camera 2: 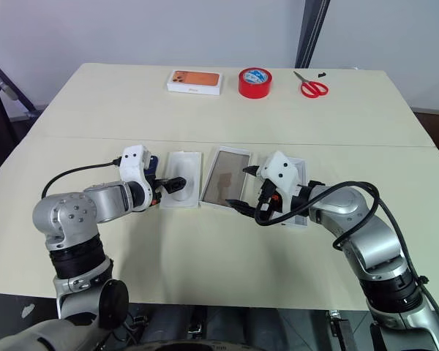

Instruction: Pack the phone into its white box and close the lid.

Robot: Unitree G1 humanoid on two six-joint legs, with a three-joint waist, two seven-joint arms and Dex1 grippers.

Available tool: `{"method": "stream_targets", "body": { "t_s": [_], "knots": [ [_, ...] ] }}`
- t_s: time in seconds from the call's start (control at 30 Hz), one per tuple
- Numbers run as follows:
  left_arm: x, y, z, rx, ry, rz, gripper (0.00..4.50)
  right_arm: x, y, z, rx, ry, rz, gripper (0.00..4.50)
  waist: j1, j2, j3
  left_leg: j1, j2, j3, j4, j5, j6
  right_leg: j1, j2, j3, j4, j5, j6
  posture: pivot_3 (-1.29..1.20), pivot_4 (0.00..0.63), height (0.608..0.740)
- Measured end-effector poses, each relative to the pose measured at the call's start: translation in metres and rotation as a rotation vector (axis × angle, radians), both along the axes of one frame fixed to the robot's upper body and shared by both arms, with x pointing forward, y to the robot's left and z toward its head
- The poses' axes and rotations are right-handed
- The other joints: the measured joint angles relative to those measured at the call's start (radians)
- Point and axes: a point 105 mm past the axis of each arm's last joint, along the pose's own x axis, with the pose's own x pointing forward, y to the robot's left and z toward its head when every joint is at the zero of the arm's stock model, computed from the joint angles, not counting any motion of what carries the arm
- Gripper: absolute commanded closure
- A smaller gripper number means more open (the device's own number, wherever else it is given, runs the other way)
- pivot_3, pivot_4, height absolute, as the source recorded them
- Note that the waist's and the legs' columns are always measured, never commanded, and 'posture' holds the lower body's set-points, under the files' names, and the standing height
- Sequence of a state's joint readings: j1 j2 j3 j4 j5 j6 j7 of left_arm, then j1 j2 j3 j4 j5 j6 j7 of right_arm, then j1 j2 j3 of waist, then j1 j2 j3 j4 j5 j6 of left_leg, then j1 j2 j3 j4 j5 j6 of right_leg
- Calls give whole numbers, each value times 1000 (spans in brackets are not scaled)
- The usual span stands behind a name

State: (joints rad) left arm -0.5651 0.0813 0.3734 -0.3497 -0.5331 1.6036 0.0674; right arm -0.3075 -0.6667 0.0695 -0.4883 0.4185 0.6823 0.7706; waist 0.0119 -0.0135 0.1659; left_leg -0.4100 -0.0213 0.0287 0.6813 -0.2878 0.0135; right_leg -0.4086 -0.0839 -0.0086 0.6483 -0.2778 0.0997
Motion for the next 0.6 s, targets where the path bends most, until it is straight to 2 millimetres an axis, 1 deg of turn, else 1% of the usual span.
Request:
{"method": "stream_targets", "body": {
  "t_s": [0.07,0.13,0.17,0.23,0.27,0.4,0.47,0.6],
  "knots": [
    [2,3,-3,-9,12,21,1797,-1,-1,-2,-1,6,-3,0,0,0,0,0,0,0,0,0,0,0,0,0,0,0,0,0,150,725],
    [4,8,-4,-19,14,44,2853,-1,-1,-3,-1,11,-5,0,1,0,0,0,0,0,0,0,0,0,0,0,0,0,0,0,150,725],
    [4,9,-5,-24,18,51,3260,-1,-1,-3,-1,10,-6,0,1,0,0,0,0,0,0,0,0,0,0,0,0,0,0,0,150,725],
    [7,10,-6,-39,22,58,4328,-1,-1,-3,-1,9,-8,0,1,0,0,0,0,0,0,0,0,0,0,0,0,0,0,0,150,725],
    [8,9,-5,-51,16,53,4426,-1,-1,-3,-1,9,-8,0,1,0,0,0,0,0,0,0,0,0,0,0,0,0,0,0,150,725],
    [11,11,-1,-96,9,68,4426,-3,2,-6,-17,17,13,0,-2,0,0,0,0,0,0,0,0,0,0,0,0,0,0,0,150,725],
    [13,12,2,-134,2,82,4426,-4,4,-10,-51,22,33,0,-2,0,0,0,0,0,0,0,0,0,0,0,0,0,0,0,150,725],
    [18,19,16,-213,-43,117,4426,-6,14,-18,-146,20,100,0,-2,-1,0,0,0,0,0,0,-1,-1,0,0,0,0,0,0,150,725]
  ]
}}
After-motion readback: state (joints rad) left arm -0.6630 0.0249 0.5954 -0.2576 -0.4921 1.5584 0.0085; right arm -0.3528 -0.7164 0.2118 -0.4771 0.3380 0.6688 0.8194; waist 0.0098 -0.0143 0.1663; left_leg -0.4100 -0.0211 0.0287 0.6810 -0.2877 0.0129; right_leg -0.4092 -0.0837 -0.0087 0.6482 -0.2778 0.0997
